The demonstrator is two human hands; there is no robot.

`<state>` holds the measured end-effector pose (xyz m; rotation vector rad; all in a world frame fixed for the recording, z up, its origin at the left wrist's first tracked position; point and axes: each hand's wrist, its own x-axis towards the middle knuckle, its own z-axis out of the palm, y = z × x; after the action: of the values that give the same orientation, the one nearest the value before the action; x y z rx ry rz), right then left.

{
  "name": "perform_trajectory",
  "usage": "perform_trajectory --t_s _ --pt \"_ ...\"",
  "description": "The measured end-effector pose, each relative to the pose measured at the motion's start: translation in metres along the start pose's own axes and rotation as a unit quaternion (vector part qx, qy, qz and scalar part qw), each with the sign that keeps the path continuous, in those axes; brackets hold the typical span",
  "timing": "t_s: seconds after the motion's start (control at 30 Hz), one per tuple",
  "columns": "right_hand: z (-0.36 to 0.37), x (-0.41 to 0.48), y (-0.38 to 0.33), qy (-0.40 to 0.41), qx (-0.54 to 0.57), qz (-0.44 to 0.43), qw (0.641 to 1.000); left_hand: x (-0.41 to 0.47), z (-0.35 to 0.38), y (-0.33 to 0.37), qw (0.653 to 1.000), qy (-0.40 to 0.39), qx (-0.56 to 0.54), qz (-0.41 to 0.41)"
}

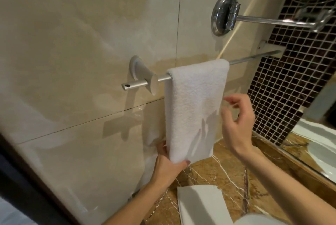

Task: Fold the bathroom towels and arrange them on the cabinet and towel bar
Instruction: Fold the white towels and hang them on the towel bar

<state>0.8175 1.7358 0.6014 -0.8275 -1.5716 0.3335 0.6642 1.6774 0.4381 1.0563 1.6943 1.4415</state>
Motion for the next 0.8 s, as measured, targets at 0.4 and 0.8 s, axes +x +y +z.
perform_trajectory --t_s 0.4,0.8 --pt "0.027 0.091 -0.101 -0.212 -0.15 -0.21 0.942 0.001 -0.018 -0.023 0.994 -0.08 0.078 0.012" --pt "0.042 0.088 -0.096 -0.285 -0.155 -0.153 0.933 0.013 -0.026 -0.029 0.988 -0.079 0.124 0.036"
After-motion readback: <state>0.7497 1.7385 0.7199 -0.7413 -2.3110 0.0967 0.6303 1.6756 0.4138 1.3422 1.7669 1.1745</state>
